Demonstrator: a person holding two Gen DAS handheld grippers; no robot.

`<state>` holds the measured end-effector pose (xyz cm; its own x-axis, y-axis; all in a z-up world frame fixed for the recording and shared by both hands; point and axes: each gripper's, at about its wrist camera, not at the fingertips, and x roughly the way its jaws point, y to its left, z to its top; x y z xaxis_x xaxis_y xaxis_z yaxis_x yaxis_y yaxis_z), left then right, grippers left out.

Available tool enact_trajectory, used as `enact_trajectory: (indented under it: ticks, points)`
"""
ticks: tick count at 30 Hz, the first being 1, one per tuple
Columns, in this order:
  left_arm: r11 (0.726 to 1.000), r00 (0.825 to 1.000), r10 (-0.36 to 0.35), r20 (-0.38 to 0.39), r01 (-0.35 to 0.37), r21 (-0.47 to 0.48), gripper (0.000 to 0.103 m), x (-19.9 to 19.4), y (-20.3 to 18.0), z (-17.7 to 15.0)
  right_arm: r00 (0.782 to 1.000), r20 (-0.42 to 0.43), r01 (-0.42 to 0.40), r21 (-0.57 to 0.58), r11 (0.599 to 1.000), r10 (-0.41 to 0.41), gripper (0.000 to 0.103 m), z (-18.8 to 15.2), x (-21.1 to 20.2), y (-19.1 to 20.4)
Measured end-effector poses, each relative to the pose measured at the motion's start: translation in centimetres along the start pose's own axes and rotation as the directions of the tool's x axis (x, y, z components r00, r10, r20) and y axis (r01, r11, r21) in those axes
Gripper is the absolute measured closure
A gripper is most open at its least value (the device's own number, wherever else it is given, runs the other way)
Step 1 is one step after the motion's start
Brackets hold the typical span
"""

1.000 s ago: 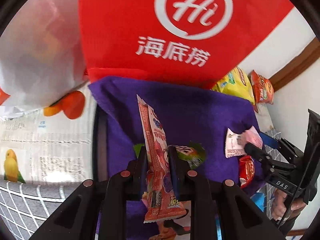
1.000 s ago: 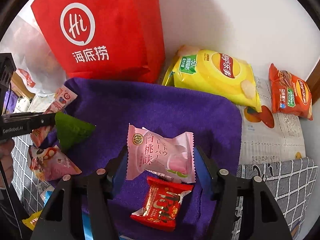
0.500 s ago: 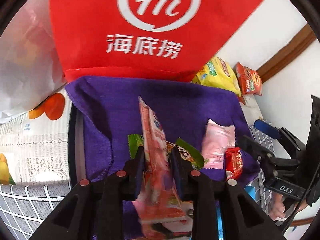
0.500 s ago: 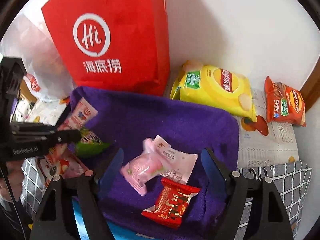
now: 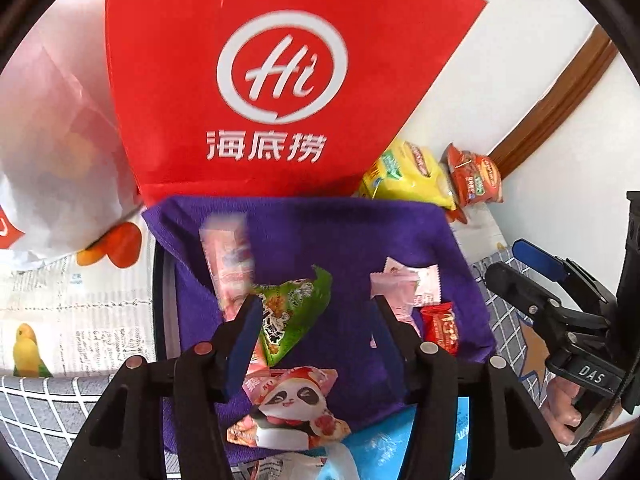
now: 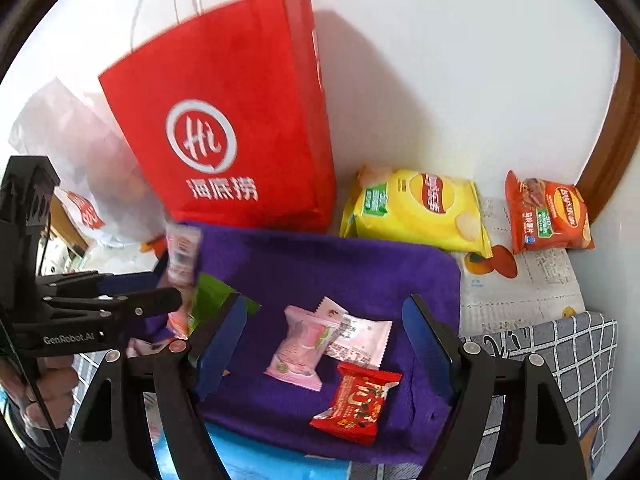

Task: Organize snacks
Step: 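Open both tools to drop the two snacks on the towel, then grasp the yellow chip bag with the left tool while the right tool grasps the pink snack bag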

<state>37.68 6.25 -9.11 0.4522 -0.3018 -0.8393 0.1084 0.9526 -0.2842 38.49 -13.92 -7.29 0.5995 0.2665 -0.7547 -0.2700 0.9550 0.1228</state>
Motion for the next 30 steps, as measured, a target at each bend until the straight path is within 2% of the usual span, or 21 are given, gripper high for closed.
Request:
enact_trajectory:
  ticks: [5,13,20,25,30]
  points:
    - [1.0,0.999,-0.009,0.035,0.008,0.017,0.05,-2.2,-0.7,-0.2,0.993,0.087,0.076,-0.021,0.997,-0.074,0.024,-0.6,-3.4,1.2]
    - [0.998,0.995,-0.022,0.101,0.016,0.053,0.05,-6.8,-2.2,-1.2,0.986,0.123,0.121,-0.046,0.992,-0.115,0.024,-5.0,-8.2,3.5]
    - [0.997,0.988,-0.025,0.155,0.014,0.071,0.047,-10.3,-3.9,-2.5,0.998,0.062,0.006,-0.072,0.997,-0.002,0.024,-10.2,-10.1,6.1]
    - [0.998,0.993,-0.016,0.12,0.008,0.065,0.047,-12.0,-3.1,-5.3,0.997,0.045,-0.052,-0.133,0.99,0.059,0.024,-14.2,-11.3,7.8]
    - [0.999,0.992,0.029,0.125,-0.035,0.042,0.046,-13.2,-1.3,-8.6,0.976,0.007,-0.216,-0.132,0.967,0.219,0.021,-17.9,-10.9,8.8]
